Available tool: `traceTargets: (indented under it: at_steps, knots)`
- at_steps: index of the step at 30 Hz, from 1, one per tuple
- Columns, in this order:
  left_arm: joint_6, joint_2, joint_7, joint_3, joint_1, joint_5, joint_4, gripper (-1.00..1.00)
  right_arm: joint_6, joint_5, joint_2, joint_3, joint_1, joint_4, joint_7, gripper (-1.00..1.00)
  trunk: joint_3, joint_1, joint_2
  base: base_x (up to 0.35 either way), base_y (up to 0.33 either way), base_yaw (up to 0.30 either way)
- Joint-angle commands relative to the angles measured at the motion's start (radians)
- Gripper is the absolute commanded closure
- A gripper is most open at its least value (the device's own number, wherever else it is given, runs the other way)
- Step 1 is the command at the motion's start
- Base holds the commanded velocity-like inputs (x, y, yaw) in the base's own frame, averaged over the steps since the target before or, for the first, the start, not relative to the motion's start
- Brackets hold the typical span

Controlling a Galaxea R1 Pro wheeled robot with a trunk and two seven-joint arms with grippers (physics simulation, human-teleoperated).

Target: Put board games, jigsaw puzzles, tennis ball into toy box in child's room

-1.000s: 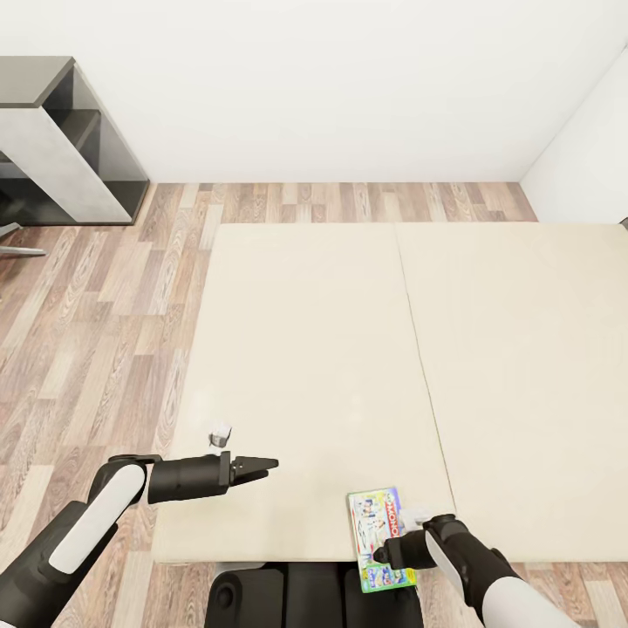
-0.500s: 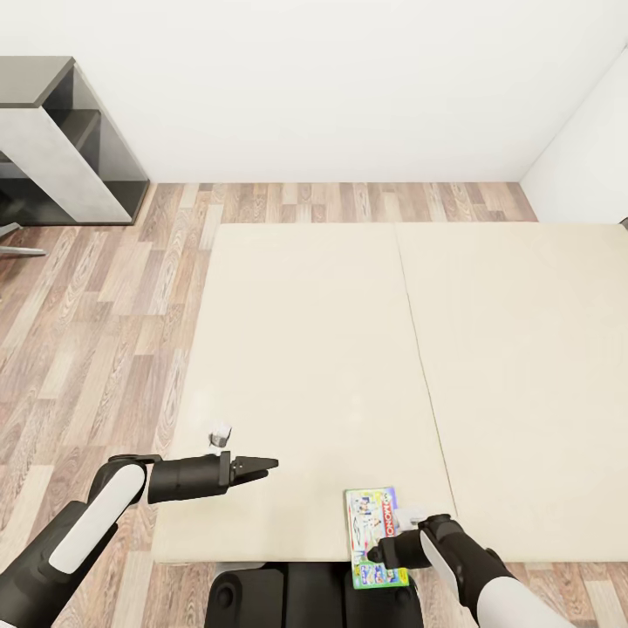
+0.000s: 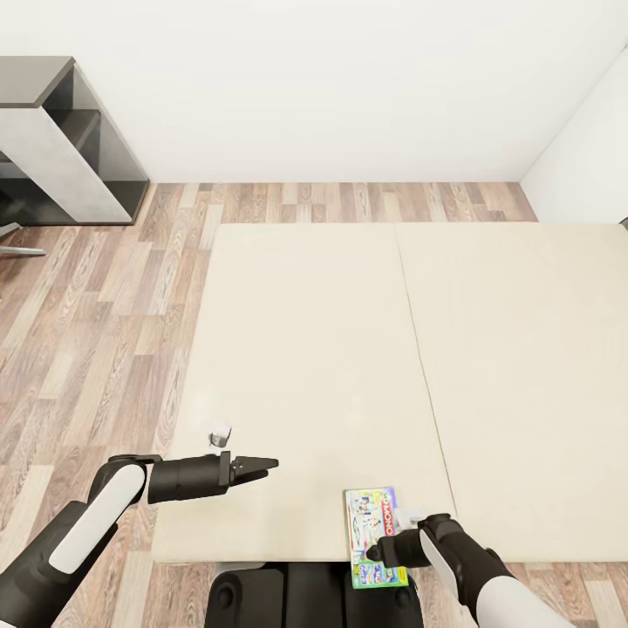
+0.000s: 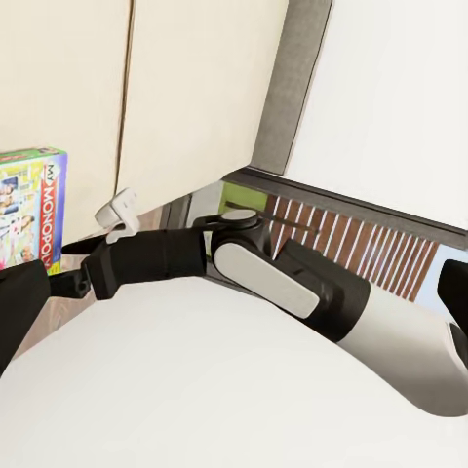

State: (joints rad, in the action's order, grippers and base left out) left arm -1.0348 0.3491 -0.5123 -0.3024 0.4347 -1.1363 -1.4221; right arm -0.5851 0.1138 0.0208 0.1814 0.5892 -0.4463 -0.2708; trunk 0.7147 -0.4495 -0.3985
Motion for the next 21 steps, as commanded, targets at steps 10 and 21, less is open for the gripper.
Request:
traceTargets:
  at_steps: [10, 21]
  knots:
    - [-0.001, 0.000, -0.006, -0.001, 0.000, 0.004, 0.000, -1.00, -0.005, 0.009, 0.002, 0.007, 0.001, -0.002, 0.004, -1.00, 0.001, -0.001, -0.002, 0.000, 0.000, 0.000]
    - [-0.001, -0.001, -0.005, -0.001, 0.001, 0.004, 0.000, -1.00, 0.002, 0.007, 0.002, 0.007, 0.002, -0.005, 0.011, -1.00, 0.001, -0.001, -0.002, 0.000, 0.000, 0.000]
